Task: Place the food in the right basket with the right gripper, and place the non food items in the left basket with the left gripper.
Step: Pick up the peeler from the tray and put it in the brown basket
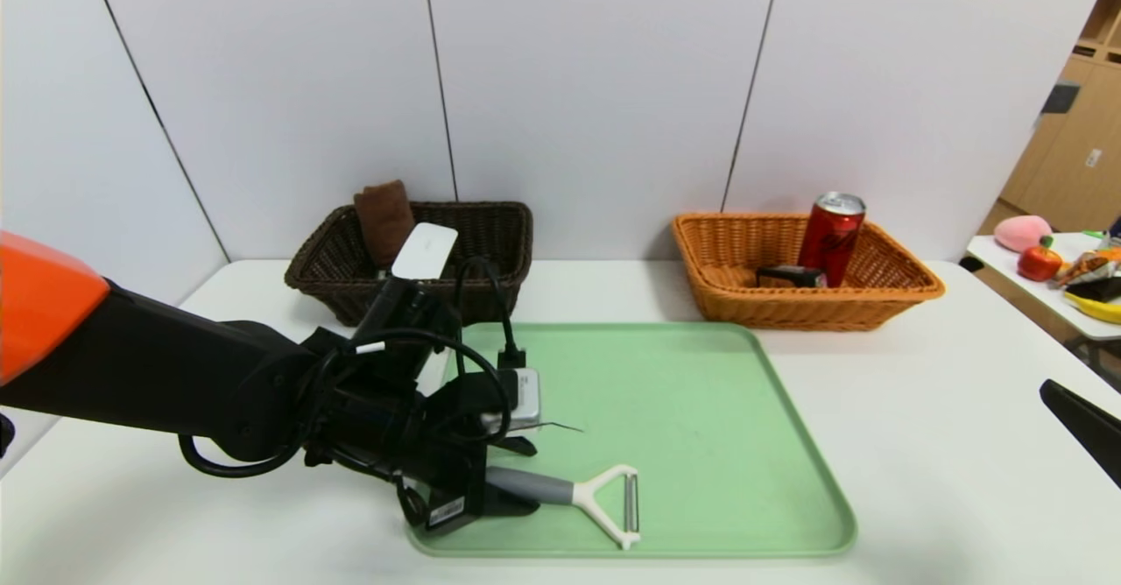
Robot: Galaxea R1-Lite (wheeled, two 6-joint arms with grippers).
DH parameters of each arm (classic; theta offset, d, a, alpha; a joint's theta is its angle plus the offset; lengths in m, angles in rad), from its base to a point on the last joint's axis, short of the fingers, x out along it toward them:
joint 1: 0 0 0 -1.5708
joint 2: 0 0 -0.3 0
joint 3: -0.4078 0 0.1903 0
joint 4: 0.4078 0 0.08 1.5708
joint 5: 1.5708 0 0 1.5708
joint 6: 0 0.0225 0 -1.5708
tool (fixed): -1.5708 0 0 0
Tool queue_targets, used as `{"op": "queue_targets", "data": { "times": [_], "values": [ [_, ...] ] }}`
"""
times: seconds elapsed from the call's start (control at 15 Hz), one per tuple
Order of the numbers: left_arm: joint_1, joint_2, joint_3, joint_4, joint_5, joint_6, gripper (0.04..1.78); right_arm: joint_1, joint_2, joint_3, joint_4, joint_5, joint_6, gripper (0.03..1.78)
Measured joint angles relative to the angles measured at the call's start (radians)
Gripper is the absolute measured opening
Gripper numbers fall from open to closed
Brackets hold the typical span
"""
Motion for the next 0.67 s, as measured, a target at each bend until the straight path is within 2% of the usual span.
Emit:
{"op": "queue_targets", "data": {
  "times": [0.07,0.13,0.2,0.47,0.67],
  "values": [
    [-0.005,-0.006,-0.006,0.000,0.000,-0.007,0.75,0.000,-0.001,0.000,0.000,0.000,0.000,1.71],
    [-0.014,-0.012,-0.013,0.001,0.001,-0.014,0.41,0.000,-0.001,0.002,0.000,0.000,0.000,1.71],
    [-0.022,-0.017,-0.022,0.000,0.005,-0.016,0.32,0.000,-0.002,0.004,0.000,0.000,0.000,1.71],
    [-0.061,-0.029,-0.051,0.015,0.069,-0.014,0.32,0.000,-0.002,0.006,0.000,0.000,0.000,1.71],
    [-0.067,-0.029,-0.063,0.011,0.070,-0.018,0.32,0.000,-0.002,0.006,0.000,0.000,0.000,1.71]
  ]
}}
